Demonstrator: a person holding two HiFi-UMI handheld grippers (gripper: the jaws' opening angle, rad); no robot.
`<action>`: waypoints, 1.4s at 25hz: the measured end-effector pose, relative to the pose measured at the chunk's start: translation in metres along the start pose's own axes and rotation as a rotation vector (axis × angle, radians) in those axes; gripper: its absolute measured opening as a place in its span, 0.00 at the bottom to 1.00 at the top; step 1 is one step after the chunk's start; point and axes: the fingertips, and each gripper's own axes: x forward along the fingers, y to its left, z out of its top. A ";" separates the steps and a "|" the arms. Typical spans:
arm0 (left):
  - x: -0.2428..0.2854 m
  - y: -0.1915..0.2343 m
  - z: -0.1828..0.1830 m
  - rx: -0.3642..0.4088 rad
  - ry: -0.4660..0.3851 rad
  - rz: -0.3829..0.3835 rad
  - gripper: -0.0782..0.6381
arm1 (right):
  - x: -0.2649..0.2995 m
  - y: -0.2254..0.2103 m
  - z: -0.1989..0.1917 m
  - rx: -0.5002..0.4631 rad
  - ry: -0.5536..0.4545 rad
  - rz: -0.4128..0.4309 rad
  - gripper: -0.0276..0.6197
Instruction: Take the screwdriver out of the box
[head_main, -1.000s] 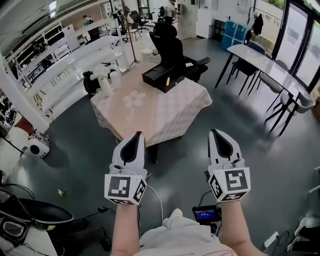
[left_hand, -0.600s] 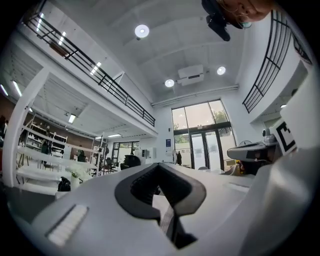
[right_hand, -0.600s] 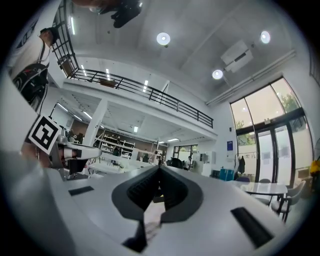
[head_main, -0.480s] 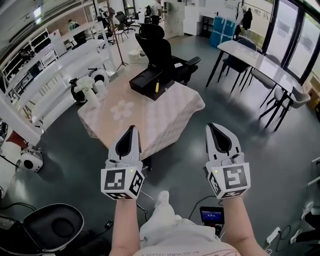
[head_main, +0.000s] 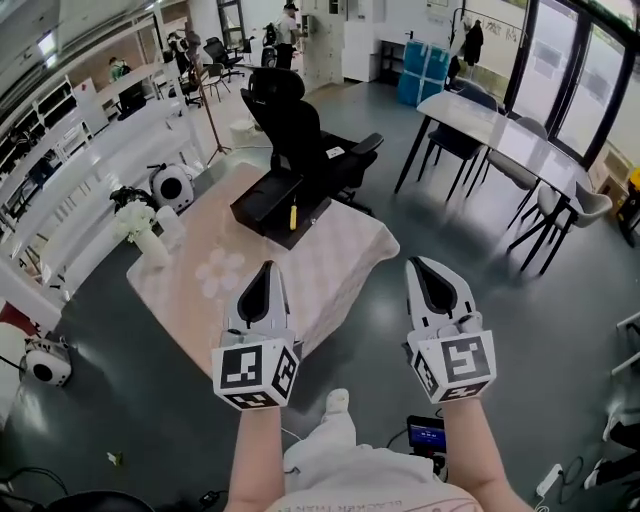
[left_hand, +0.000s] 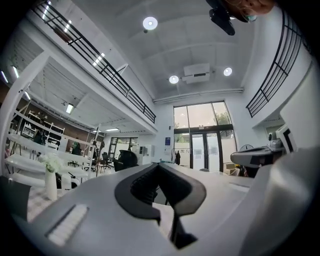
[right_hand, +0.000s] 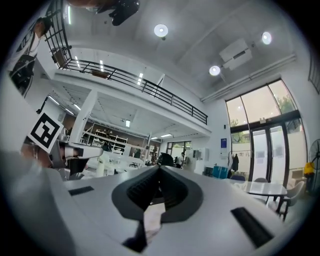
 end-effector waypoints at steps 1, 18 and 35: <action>0.017 0.005 -0.001 -0.006 0.000 -0.010 0.12 | 0.015 -0.007 -0.003 0.007 0.006 -0.005 0.05; 0.186 0.081 -0.019 -0.027 0.016 -0.018 0.12 | 0.182 -0.069 -0.039 0.039 0.072 0.006 0.05; 0.303 0.098 -0.064 -0.028 0.212 0.004 0.55 | 0.313 -0.140 -0.066 0.109 0.055 0.141 0.05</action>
